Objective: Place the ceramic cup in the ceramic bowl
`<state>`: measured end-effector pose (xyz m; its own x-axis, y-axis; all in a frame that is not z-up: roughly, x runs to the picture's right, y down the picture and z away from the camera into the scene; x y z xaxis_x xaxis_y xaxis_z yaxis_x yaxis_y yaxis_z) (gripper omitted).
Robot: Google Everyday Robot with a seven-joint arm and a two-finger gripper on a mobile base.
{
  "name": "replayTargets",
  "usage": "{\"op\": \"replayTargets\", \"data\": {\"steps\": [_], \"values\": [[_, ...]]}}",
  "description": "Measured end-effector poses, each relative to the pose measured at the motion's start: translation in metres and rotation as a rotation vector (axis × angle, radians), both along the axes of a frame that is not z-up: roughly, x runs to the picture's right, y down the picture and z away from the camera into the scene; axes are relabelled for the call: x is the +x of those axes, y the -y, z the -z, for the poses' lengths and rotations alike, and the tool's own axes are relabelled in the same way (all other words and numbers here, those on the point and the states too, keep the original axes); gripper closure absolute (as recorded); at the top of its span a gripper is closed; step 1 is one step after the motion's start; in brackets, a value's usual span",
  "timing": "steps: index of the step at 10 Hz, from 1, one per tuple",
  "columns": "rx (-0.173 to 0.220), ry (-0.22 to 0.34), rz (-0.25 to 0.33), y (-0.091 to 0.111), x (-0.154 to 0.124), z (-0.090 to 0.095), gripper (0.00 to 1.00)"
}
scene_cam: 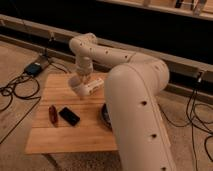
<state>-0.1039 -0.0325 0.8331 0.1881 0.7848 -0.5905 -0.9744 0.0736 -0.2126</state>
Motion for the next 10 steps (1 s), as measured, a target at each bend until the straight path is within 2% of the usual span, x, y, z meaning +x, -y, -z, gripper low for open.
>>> {"op": "replayTargets", "data": {"steps": [3,6,8,10], "values": [[-0.003,-0.052,-0.070,-0.009,0.049,0.031,1.00],[-0.021,-0.101,-0.138,-0.021,0.091,0.053,1.00],[-0.037,-0.128,-0.170,-0.032,0.112,0.059,1.00],[-0.051,-0.162,-0.208,-0.049,0.133,0.057,1.00]]}}
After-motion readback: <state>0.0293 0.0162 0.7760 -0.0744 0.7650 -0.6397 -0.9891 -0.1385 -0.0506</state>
